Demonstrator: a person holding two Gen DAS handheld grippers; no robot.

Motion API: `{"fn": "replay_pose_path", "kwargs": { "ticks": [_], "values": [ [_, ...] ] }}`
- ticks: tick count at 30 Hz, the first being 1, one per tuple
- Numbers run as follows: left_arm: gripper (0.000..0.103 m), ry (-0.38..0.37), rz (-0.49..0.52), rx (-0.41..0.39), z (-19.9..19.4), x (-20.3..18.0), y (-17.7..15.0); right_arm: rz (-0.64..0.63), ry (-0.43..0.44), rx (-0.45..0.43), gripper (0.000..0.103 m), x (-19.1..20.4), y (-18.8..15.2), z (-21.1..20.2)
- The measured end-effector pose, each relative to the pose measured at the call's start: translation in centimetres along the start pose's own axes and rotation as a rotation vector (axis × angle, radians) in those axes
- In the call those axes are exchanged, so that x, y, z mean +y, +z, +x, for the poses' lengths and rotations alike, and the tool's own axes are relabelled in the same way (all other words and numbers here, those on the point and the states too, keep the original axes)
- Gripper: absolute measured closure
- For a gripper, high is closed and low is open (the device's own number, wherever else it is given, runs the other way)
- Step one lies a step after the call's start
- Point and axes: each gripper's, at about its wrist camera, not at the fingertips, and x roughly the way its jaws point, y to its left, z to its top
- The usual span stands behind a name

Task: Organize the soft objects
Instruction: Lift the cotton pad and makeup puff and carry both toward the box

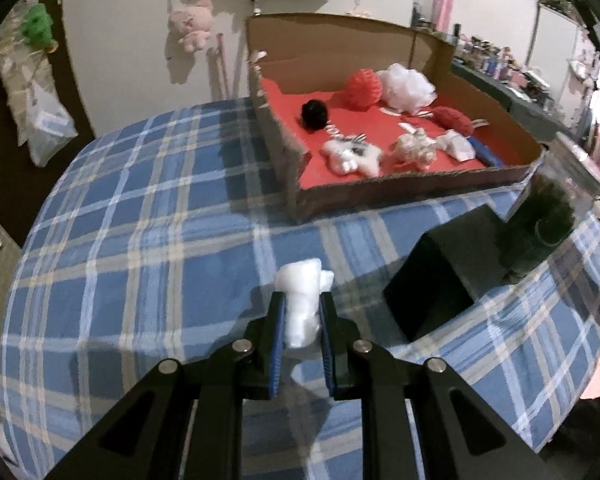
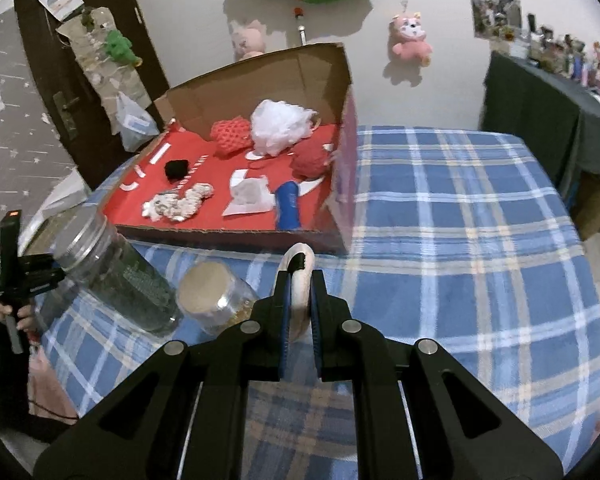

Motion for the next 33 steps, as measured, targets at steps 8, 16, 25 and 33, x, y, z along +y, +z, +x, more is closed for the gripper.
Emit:
{"fn": "replay_pose_path", "kwargs": {
  "ticks": [8,16,25,33],
  "values": [
    [0.086,-0.039,0.074,-0.011,0.1,-0.5,1.8,-0.055,0.037,0.016,0.094,0.4,1.5,1.0],
    [0.086,-0.067,0.146,-0.008,0.2,-1.0,3.0,-0.095,0.072,0.038,0.094,0.9,2.7,1.9],
    [0.086,-0.129,0.166,-0.007,0.4,-1.0,4.3,-0.100,0.112,0.049,0.094,1.5,3.9,2.6],
    [0.086,-0.160,0.204,0.002,0.6,-1.7,5.7,-0.115,0.146,0.076,0.094,2.0,4.8,3.6]
  ]
}}
